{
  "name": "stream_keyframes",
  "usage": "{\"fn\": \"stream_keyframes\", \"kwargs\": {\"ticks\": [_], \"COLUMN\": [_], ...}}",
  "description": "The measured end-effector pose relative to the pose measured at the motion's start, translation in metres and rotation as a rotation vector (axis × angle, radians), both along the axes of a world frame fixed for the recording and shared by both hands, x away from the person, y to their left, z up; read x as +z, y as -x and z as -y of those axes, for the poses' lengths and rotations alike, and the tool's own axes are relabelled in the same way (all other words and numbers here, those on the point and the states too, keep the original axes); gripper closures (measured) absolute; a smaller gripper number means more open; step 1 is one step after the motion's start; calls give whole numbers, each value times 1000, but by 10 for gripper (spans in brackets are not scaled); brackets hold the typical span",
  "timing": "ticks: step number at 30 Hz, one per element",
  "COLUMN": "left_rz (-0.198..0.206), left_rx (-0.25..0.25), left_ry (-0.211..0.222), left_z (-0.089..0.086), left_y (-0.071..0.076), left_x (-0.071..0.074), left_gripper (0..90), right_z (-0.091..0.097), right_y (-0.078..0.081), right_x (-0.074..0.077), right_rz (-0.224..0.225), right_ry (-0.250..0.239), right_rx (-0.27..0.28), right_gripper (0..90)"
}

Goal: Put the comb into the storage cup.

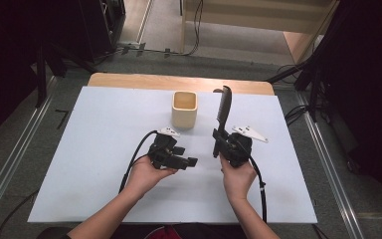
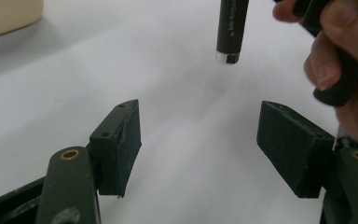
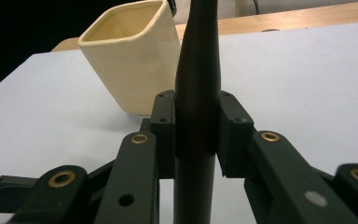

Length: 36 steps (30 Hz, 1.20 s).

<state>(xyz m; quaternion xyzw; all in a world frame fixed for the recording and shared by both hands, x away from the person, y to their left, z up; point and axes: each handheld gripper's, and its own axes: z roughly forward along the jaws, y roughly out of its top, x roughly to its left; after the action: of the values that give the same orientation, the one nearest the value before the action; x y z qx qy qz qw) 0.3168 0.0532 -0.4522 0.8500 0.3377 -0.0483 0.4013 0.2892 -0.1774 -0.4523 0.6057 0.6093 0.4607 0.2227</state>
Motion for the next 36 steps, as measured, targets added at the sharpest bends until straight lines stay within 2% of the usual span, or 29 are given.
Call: {"fn": "stream_keyframes", "kwargs": {"ticks": [3, 14, 16, 21, 25, 30, 36], "left_rz": [-11, -12, -6, 0, 20, 36, 44], "left_rx": [-5, -21, -25, -19, -21, -37, -46], "left_ry": [8, -12, -26, -26, -43, -59, -29], "left_z": [-3, -19, -23, -33, -43, -56, -69], "left_y": [1, 2, 3, 5, 7, 9, 10], "left_x": [1, 1, 1, 0, -1, -2, 0], "left_gripper": [317, 317, 317, 317, 317, 317, 317], "right_z": [-1, -6, -7, -10, -12, -14, -17], "right_y": [1, 2, 2, 1, 1, -1, -2], "right_x": [1, 1, 1, 2, 4, 5, 7], "right_rz": [4, 7, 4, 12, 19, 5, 3], "right_ry": [-5, -2, -4, -9, -18, -30, -41], "right_rx": [6, 34, 38, 48, 56, 71, 84], "right_gripper": [700, 700, 700, 700, 700, 700, 700]}}
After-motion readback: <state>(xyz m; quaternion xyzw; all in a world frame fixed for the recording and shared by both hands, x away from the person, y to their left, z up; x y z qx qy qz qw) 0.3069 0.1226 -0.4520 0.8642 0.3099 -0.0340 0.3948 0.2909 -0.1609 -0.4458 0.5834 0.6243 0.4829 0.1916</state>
